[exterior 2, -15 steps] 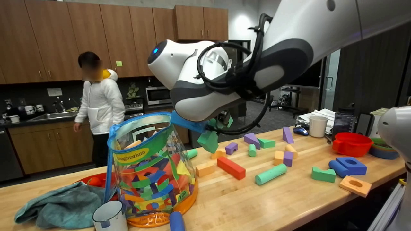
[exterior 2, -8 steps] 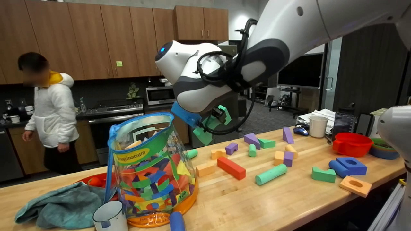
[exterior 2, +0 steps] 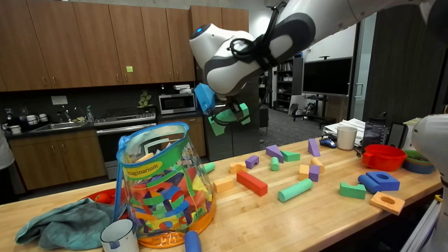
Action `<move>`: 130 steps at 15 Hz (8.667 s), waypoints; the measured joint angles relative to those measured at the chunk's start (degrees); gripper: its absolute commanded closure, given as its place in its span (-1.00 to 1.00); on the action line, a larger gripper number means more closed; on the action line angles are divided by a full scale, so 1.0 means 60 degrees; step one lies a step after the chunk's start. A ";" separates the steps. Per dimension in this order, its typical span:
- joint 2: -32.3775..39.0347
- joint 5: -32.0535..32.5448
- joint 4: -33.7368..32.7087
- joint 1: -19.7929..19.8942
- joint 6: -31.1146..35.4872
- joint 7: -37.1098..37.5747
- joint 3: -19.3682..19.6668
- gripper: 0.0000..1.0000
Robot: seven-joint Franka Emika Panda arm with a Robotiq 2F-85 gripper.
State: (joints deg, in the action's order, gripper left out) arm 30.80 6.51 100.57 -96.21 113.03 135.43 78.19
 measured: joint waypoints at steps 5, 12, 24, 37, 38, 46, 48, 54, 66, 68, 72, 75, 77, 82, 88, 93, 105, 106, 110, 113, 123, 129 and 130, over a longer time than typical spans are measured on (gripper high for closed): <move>-0.0981 0.0418 0.0147 -0.0160 0.0880 0.2121 -0.0014 0.68; -0.0235 -0.3124 0.0777 -0.2137 0.3534 0.2234 0.2151 0.68; -0.0396 -0.4126 0.3255 -0.4167 1.0787 0.1653 0.0860 -0.32; -0.0380 -0.3906 0.3176 -0.3052 0.9389 0.0611 0.0527 -1.00; -0.0381 -0.3945 0.3117 -0.2914 0.9592 0.0665 0.0540 -1.00; -0.0307 -0.4767 0.2923 -0.1824 1.0421 0.1316 0.0602 -1.00; -0.0108 -0.4874 0.2933 -0.1222 1.0161 0.1637 0.0599 -1.00; 0.0802 -0.5568 0.3130 0.0977 0.8916 0.2227 0.0445 -1.00; 0.1711 -0.4320 0.2008 0.4633 0.2555 0.2209 -0.0853 -1.00; 0.1643 -0.3706 0.1525 0.5255 0.1494 0.2256 -0.1630 -1.00; 0.1558 -0.3904 0.0477 0.6622 0.0308 0.2233 -0.3147 -1.00; 0.1497 -0.4096 -0.0139 0.7474 -0.0202 0.2240 -0.4018 -1.00; 0.1457 -0.4098 -0.0469 0.8004 -0.0706 0.2093 -0.4575 -1.00; 0.0881 -0.3133 -0.1178 1.0740 -0.1316 0.2145 -0.8058 -1.00; 0.0898 -0.2833 -0.1335 1.1981 -0.1467 0.2226 -0.9595 -1.00; 0.0900 -0.2925 -0.1274 1.1450 -0.0669 0.2263 -0.8520 -1.00; 0.0949 -0.4491 -0.0039 0.9476 0.1689 0.2250 -0.6296 -1.00; 0.0948 -0.4840 0.0080 0.9317 0.1888 0.2250 -0.6273 -1.00; 0.0946 -0.6041 0.0458 0.8416 0.2262 0.2251 -0.5800 -1.00; 0.0946 -0.6764 0.0678 0.7617 0.2335 0.2256 -0.5221 -1.00; 0.1507 -0.7553 0.1320 0.4717 0.2500 0.2181 -0.2881 -1.00; 0.1189 -0.3793 0.1337 0.5120 0.4218 0.2236 -0.4457 -1.00; 0.1196 -0.3565 0.1343 0.5133 0.4506 0.2234 -0.4519 -1.00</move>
State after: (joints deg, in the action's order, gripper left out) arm 37.98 -14.88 108.63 -65.42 140.06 148.83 51.07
